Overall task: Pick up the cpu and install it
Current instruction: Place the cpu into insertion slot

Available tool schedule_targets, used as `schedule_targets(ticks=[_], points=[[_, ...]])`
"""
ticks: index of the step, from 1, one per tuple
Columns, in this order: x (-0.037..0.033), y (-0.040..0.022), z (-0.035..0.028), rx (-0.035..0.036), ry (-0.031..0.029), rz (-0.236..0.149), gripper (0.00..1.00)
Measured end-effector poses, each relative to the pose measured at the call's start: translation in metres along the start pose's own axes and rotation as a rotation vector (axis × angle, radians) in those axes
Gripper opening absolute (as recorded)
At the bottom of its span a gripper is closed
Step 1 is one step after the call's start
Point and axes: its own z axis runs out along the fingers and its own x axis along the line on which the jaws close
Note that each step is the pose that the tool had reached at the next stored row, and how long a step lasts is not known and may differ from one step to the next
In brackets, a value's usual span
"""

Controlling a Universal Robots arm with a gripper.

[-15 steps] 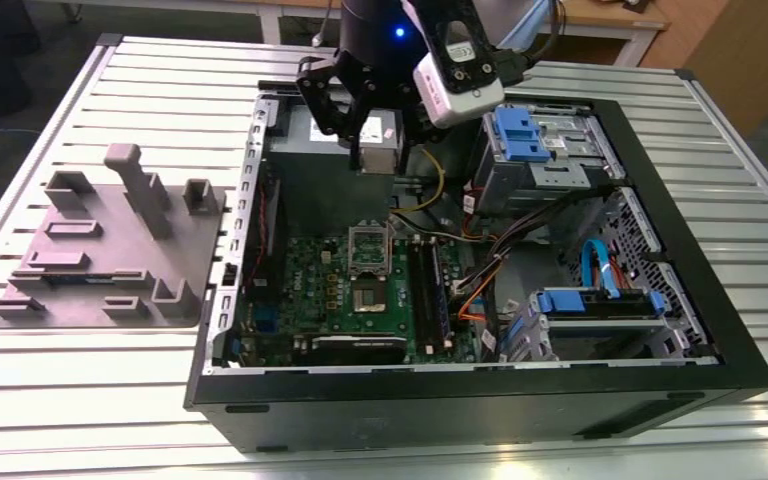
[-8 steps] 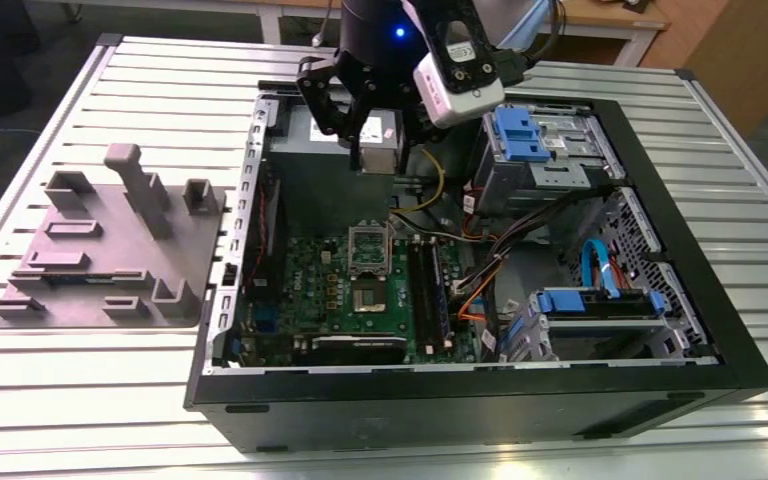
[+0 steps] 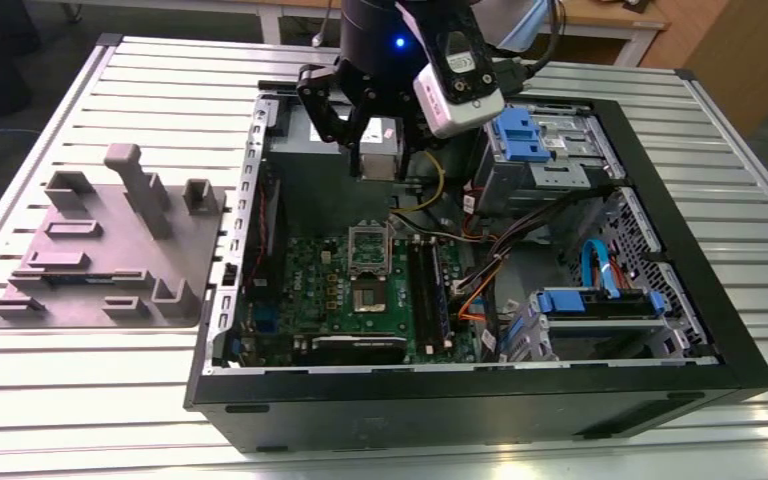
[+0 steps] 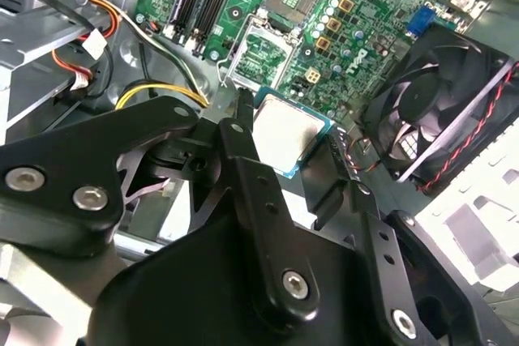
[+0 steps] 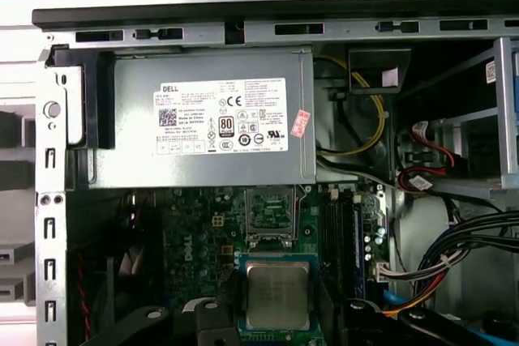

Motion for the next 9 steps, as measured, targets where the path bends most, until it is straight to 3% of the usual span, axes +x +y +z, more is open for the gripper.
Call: schedule_targets(ticks=[9], points=[[0.0, -0.0003, 0.0007, 0.0003, 0.0001, 0.0, 0.47]])
